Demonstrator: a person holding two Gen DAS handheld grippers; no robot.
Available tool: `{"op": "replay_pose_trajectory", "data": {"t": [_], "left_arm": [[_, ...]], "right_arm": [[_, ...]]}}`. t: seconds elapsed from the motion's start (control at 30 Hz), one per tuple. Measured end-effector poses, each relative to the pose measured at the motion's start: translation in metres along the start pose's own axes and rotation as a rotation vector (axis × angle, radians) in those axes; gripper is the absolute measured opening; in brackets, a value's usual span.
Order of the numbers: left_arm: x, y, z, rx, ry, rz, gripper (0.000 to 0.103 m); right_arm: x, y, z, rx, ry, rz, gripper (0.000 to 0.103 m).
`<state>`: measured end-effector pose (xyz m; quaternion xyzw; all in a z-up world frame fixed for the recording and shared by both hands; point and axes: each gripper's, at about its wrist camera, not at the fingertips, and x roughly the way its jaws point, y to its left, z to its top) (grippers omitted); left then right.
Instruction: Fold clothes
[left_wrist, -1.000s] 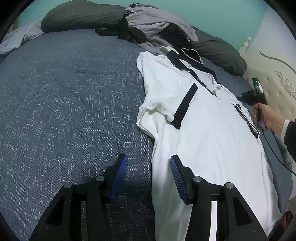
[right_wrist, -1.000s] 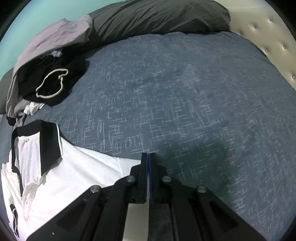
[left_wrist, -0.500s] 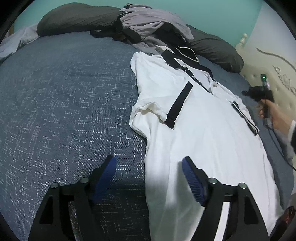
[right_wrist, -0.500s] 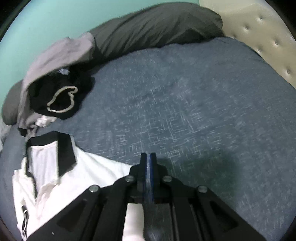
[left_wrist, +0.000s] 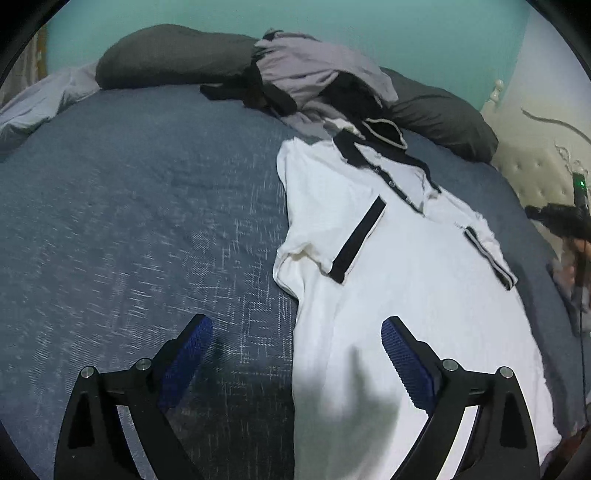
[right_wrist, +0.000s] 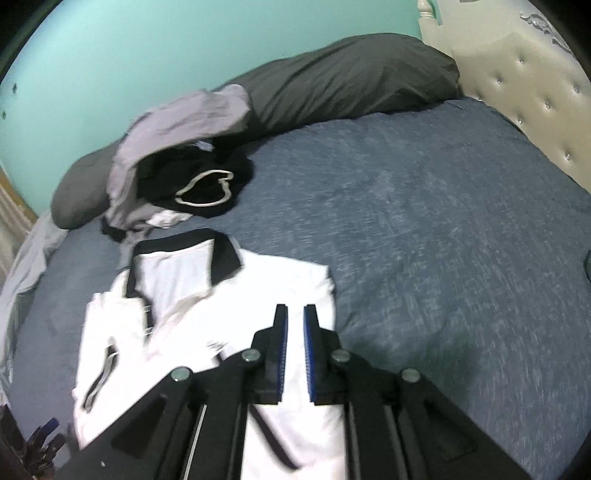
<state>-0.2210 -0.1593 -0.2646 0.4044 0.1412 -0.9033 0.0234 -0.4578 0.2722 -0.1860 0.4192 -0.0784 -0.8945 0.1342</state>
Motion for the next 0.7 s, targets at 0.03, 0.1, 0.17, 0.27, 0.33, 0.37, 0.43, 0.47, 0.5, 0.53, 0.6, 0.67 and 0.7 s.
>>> {"op": "replay_pose_trajectory", "data": {"t": [0.03,0.1,0.17,0.27,0.33,0.37,0.43,0.47,0.5,0.53,0.6,0.67,0.7], "left_arm": [[-0.006,-0.001,0.000,-0.002,-0.005,0.002,0.096],[-0.018,-0.004,-0.002,0.001,-0.011,0.017,0.101],[-0.028,-0.006,-0.004,0.003,-0.014,0.030,0.103],[-0.044,-0.008,-0.008,0.006,-0.020,0.050,0.103],[-0.054,-0.010,-0.010,0.008,-0.023,0.063,0.103],[-0.060,-0.011,-0.012,0.008,-0.025,0.070,0.103],[-0.071,-0.014,-0.014,0.015,-0.029,0.078,0.103],[-0.076,-0.016,-0.016,0.019,-0.030,0.078,0.103],[-0.082,-0.018,-0.018,0.025,-0.030,0.077,0.103],[-0.087,-0.021,-0.019,0.030,-0.029,0.078,0.103],[-0.094,-0.025,-0.021,0.040,-0.026,0.085,0.103],[-0.103,-0.030,-0.024,0.048,-0.024,0.083,0.103],[-0.108,-0.031,-0.026,0.048,-0.027,0.082,0.103]], "right_arm": [[-0.007,0.004,-0.003,-0.006,-0.002,0.007,0.012],[-0.022,0.012,-0.010,-0.020,-0.004,0.025,0.017],[-0.037,0.018,-0.019,-0.023,0.000,0.042,0.019],[-0.055,0.025,-0.034,-0.026,0.016,0.068,0.019],[-0.066,0.029,-0.044,-0.037,0.026,0.079,0.019],[-0.072,0.031,-0.049,-0.043,0.027,0.083,0.019],[-0.086,0.035,-0.060,-0.056,0.025,0.087,0.019],[-0.093,0.037,-0.065,-0.063,0.025,0.089,0.019],[-0.097,0.038,-0.069,-0.068,0.025,0.091,0.019],[-0.103,0.039,-0.074,-0.072,0.028,0.094,0.019],[-0.114,0.041,-0.085,-0.079,0.033,0.099,0.019],[-0.127,0.041,-0.098,-0.081,0.038,0.105,0.019],[-0.132,0.040,-0.103,-0.081,0.041,0.108,0.019]]}}
